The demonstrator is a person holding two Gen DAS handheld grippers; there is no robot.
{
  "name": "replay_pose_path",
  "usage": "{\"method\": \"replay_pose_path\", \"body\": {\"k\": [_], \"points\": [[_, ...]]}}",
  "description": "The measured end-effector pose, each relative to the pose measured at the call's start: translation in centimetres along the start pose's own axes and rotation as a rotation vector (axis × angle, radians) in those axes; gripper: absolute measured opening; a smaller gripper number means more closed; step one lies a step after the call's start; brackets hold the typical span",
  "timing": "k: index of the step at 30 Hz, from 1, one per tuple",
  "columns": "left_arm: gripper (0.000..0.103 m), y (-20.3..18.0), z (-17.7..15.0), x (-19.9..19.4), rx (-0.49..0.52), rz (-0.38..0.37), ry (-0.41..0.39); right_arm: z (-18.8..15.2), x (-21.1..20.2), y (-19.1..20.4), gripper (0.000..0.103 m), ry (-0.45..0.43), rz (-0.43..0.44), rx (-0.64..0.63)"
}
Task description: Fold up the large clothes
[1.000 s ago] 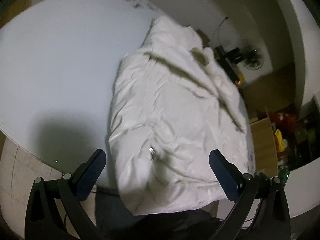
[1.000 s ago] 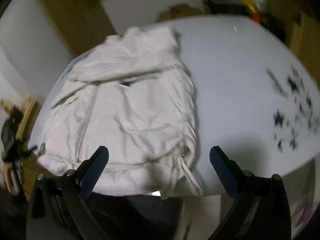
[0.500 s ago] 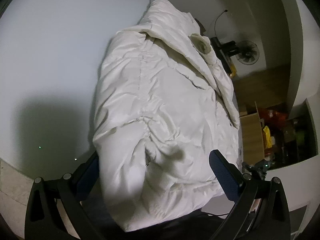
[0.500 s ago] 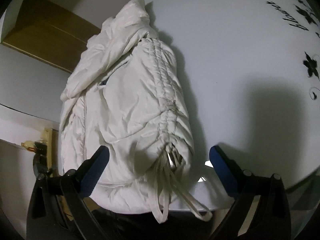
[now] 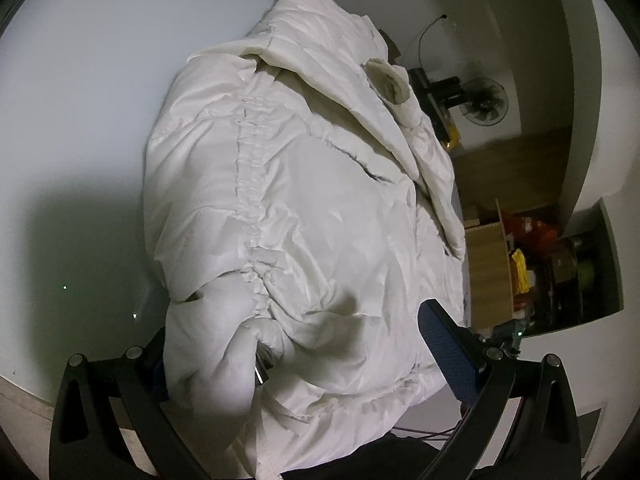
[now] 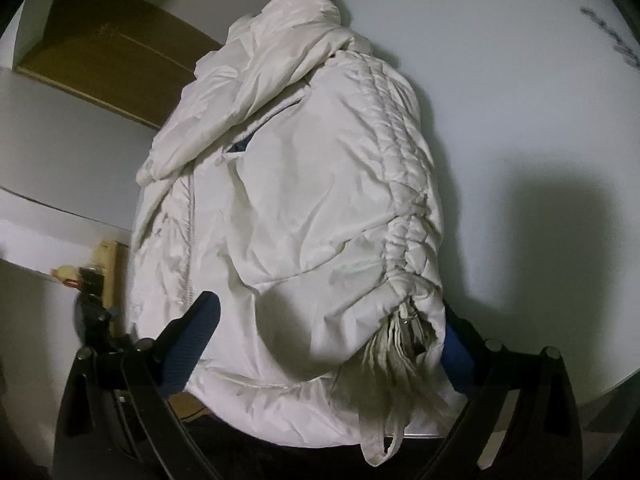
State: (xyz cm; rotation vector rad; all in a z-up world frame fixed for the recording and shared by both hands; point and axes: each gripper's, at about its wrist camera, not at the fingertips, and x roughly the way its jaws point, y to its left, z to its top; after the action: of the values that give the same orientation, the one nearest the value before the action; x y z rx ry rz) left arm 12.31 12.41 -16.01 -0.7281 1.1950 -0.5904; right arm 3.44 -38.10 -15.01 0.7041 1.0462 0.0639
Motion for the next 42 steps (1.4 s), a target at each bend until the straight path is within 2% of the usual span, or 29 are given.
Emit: {"method": "replay_pose_path", "body": {"k": [2,3,4,7,8,9,10,11,12,15,19,23,26,29,30,32,33,34,35,36,37,39,41,42], "points": [[0.101,0.2,-0.1,-0.1,-0.010,-0.007,-0.005,-0.2,0.1,0.3,0.081,-0.005,-0.027,-0.025],[0.101,0.2,-0.1,-0.1,-0.014,-0.013,-0.007,-0.3,0.1,0.2,0.071,-0.007,-0.029,-0.023],[0.101,0.3,-0.2,-0.2,-0.014,-0.018,-0.009,-0.3,0.2,-0.2,0.055,-0.004,-0.018,-0.011],[0.101,0.5,-0.4,-0.2,-0.009,-0.026,-0.020,-0.2,0.7,-1.7,0.031,0.010,0.055,0.048],[0.100,0.5,-0.4,-0.3,-0.003,-0.022,-0.022,-0.1,1.1,-2.1,0.028,0.017,0.081,0.069],[0.089,0.6,-0.5,-0.4,-0.002,-0.009,-0.026,-0.1,1.1,-2.3,0.024,0.017,0.092,0.080],[0.067,0.7,-0.5,-0.3,-0.004,0.003,-0.024,-0.1,1.3,-2.5,0.021,0.019,0.103,0.093],[0.054,1.1,-0.5,-0.2,-0.020,0.032,-0.020,-0.1,1.3,-2.7,0.020,0.021,0.111,0.103],[0.033,1.7,-0.4,-0.2,-0.043,0.051,-0.020,-0.1,1.4,-2.8,0.019,0.019,0.117,0.111],[0.023,3.0,-0.4,-0.1,-0.094,0.018,-0.010,-0.2,1.5,-2.9,0.017,0.010,0.135,0.127],[0.014,2.8,-0.9,-0.2,-0.069,0.053,-0.023,-0.5,0.8,-3.0,0.014,-0.005,0.163,0.123],[0.012,2.1,-1.6,-1.0,-0.036,0.051,-0.038,-1.0,-1.2,-1.8,0.012,-0.025,0.184,0.069],[0.012,1.8,-2.6,-1.5,-0.013,0.043,-0.013,-1.5,-2.3,-1.1,0.011,-0.009,0.191,0.040],[0.013,2.4,-3.1,-2.2,-0.013,0.030,0.010,-2.2,-3.0,-1.0,0.011,0.013,0.155,-0.005],[0.015,2.5,-3.1,-2.2,-0.012,0.026,0.019,-2.2,-2.9,-1.3,0.014,0.021,0.141,-0.004],[0.018,3.0,-2.6,-2.2,-0.042,0.012,0.024,-2.3,-2.5,-1.7,0.024,0.028,0.090,0.015],[0.022,3.3,-2.4,-2.1,-0.061,0.008,0.030,-2.2,-2.1,-1.9,0.038,0.037,0.064,0.018],[0.026,3.4,-2.2,-2.1,-0.069,0.004,0.033,-2.2,-1.9,-2.2,0.062,0.044,0.054,0.034],[0.030,3.4,-2.0,-1.9,-0.072,-0.003,0.034,-2.1,-1.8,-2.4,0.071,0.041,0.060,0.050],[0.041,3.2,-1.8,-1.8,-0.074,-0.009,0.034,-2.0,-1.8,-2.4,0.074,0.037,0.069,0.050],[0.051,3.2,-1.5,-1.6,-0.079,-0.032,0.033,-1.8,-1.7,-2.3,0.073,0.035,0.074,0.052],[0.061,2.7,-1.3,-0.9,-0.087,-0.071,0.032,-1.7,-1.3,-2.1,0.073,0.034,0.094,0.056],[0.059,2.4,-1.3,-0.7,-0.078,-0.064,0.031,-1.8,-0.4,-1.7,0.056,0.055,0.097,0.052],[0.058,2.1,-1.3,-0.6,-0.062,-0.053,0.031,-2.1,-0.1,-1.7,0.033,0.061,0.080,0.048]]}}
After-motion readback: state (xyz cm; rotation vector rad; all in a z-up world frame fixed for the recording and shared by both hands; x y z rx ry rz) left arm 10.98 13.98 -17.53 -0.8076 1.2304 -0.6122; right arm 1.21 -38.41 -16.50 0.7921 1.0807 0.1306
